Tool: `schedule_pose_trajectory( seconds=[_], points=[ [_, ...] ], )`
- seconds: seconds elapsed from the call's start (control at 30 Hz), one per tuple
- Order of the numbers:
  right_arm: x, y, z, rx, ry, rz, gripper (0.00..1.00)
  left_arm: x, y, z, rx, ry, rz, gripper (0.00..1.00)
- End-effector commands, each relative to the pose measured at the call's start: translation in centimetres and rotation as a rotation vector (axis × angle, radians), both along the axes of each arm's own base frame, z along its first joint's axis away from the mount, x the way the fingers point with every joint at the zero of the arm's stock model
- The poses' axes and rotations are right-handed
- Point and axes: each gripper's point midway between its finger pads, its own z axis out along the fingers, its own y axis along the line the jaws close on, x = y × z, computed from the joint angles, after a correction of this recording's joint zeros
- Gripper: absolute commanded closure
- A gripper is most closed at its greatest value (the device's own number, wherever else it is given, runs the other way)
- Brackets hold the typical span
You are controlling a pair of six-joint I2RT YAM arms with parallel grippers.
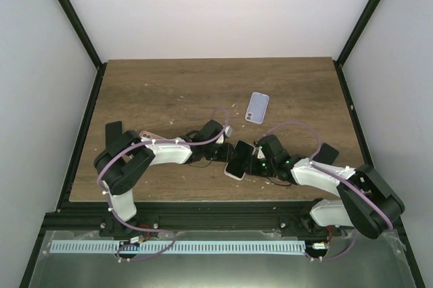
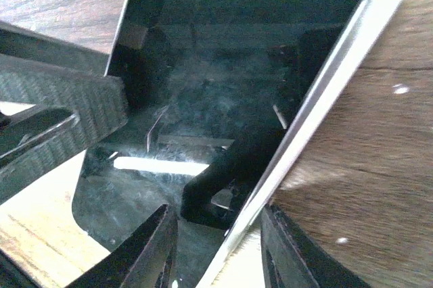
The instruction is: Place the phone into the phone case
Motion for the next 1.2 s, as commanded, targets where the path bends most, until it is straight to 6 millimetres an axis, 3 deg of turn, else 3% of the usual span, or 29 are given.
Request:
schedule_pose_trajectory(
  seconds=[0.0,0.17,0.47,0.77,0.87,0.93,1.0,1.07,1.17],
  points=[
    [1.6,-1.9,1.1,-0.047,-0.035,-0.104,0.65,-2.4,-0.6,-0.1,-0.026,0.05,-0.066,0.66],
    [2.6,-3.6,2.1,-0.039,-0.066,-0.177,0.69,-1.6,-1.0,1.3,-0.068,0.057,-0.037,0.55],
    [3.7,-4.0,1.7,-0.013,-0.034,-0.229,0.73,0.8,-1.3,0.1,0.026,0.01,-0.026,0.56],
    [4.4,-2.1,1.3,0.073,-0.058,-0.169,0.75,0.4,-2.2,-0.4,-0.001,0.023,-0.071,0.88],
    [4.6,-1.4,1.3,0.09,-0.063,-0.136,0.75,-0.4,-2.7,-0.6,-0.013,0.044,-0.09,0.91],
    [4.9,-1.2,1.4,0.082,-0.072,-0.123,0.75,-0.5,-1.9,-1.0,0.019,0.07,-0.061,0.92],
    [5.1,-1.3,1.5,0.067,-0.085,-0.116,0.75,-0.3,-0.6,-0.6,0.024,0.085,-0.015,0.91],
    [5.0,-1.5,1.9,0.055,-0.087,-0.112,0.74,-0.6,0.8,-0.2,-0.004,0.104,0.016,0.83],
    [4.6,-1.6,3.3,0.076,-0.095,-0.12,0.69,-1.0,1.3,1.2,-0.05,0.112,0.026,0.74]
  ],
)
